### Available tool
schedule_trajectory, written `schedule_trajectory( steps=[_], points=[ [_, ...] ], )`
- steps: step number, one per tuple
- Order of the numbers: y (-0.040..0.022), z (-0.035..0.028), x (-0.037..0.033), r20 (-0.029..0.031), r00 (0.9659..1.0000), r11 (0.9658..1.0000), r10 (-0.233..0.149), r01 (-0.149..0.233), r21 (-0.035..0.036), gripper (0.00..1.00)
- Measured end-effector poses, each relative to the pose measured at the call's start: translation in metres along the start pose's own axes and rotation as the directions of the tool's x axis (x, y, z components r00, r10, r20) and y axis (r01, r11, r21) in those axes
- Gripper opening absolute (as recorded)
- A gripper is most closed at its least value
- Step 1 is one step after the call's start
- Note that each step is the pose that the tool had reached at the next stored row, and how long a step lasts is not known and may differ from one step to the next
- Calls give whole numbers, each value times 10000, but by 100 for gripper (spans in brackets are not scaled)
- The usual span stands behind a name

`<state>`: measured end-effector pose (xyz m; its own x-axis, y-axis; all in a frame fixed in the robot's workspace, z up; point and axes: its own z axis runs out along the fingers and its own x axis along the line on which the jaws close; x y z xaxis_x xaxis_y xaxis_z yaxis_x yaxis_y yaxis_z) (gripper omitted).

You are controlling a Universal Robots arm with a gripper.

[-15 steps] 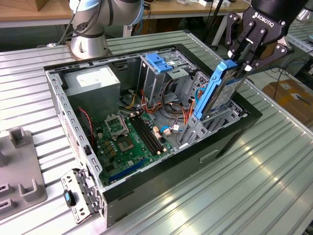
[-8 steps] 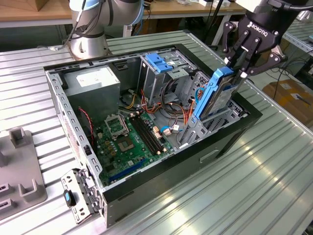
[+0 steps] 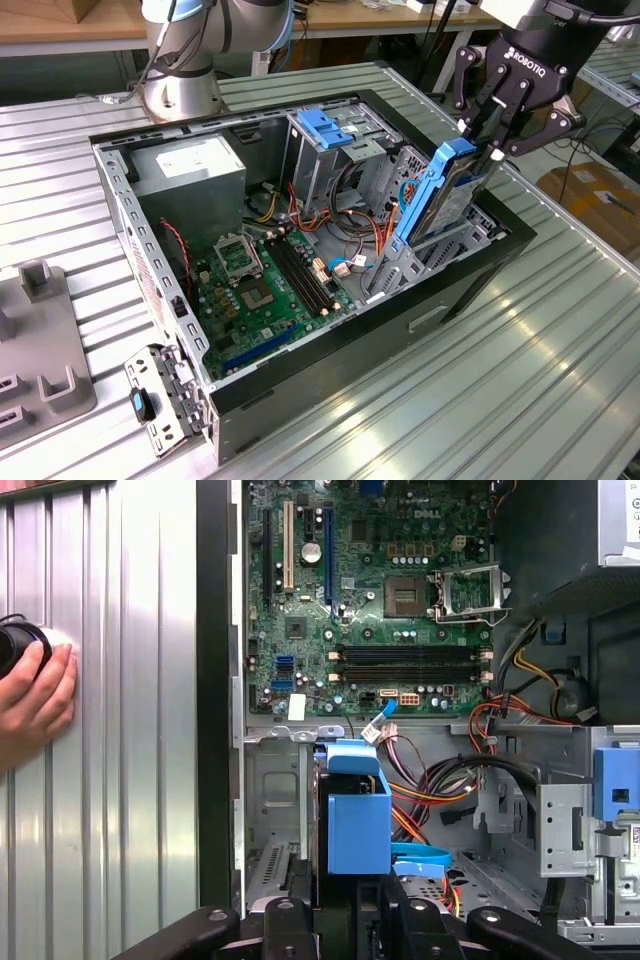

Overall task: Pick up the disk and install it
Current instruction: 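Insert the disk into the insertion slot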

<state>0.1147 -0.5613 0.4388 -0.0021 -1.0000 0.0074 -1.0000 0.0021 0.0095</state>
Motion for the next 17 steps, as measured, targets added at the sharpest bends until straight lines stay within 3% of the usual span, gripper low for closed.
schedule_trajectory(
  steps=[5,13,17],
  points=[
    [0,9,0,4,10000,10000,0,0,-1,35],
    [-2,165,-2,0,10000,10000,0,0,0,35],
    [-2,170,-1,1,10000,10000,0,0,0,35]
  ],
)
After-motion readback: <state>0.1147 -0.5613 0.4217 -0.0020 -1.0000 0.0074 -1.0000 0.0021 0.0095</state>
